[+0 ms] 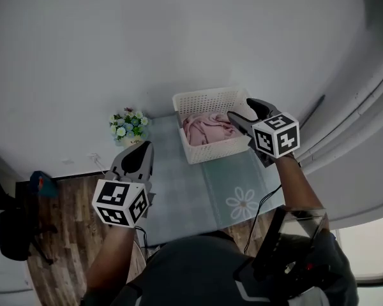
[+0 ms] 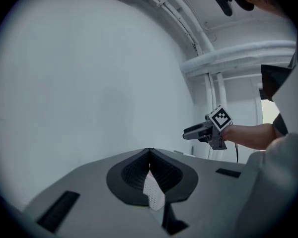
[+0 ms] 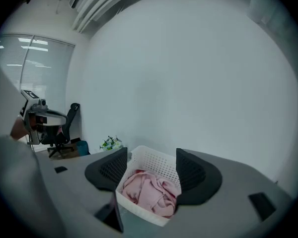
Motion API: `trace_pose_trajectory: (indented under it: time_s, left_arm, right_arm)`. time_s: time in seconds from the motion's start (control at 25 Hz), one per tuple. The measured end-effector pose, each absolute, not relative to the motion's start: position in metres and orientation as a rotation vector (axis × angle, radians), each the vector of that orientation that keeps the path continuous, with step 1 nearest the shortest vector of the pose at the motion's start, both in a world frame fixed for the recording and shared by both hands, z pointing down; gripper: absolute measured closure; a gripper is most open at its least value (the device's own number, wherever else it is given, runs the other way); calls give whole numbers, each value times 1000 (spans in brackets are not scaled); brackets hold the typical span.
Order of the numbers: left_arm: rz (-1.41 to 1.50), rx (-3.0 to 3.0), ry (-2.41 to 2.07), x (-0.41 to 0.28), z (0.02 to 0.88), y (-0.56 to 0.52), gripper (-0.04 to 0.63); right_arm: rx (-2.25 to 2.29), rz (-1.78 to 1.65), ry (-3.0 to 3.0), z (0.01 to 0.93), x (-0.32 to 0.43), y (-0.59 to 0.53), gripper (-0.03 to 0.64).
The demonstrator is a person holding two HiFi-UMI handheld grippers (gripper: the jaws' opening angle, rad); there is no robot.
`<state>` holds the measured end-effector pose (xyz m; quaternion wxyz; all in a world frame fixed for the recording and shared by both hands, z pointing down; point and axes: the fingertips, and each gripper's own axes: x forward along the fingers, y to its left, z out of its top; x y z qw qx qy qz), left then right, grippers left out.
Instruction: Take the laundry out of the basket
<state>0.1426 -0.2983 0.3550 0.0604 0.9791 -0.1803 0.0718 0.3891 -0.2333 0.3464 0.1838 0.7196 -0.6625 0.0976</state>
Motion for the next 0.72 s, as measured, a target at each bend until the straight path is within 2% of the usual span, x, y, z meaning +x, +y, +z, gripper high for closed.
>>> trace_pose_trajectory:
  time_s: [0.36, 0.4, 0.44, 0.48, 0.72]
  left_arm:
    - [340, 2880, -634, 175, 388, -313, 588]
    - [356, 2872, -647, 178, 392, -314, 588]
    - [370, 2862, -659, 180, 396, -315, 588]
    - [383, 2852, -672, 183, 400, -316, 588]
    - [455, 2803, -724, 198, 422, -325, 588]
  right_arm:
    - [1594, 422, -1986, 413, 432, -280, 320]
    - [1524, 429, -1994, 422, 432, -284, 305]
    - [1443, 418, -1986, 432, 432, -286, 241]
    - [1364, 399, -1967, 442, 433, -288, 206]
    - [1015, 445, -1932, 501, 430, -300, 123]
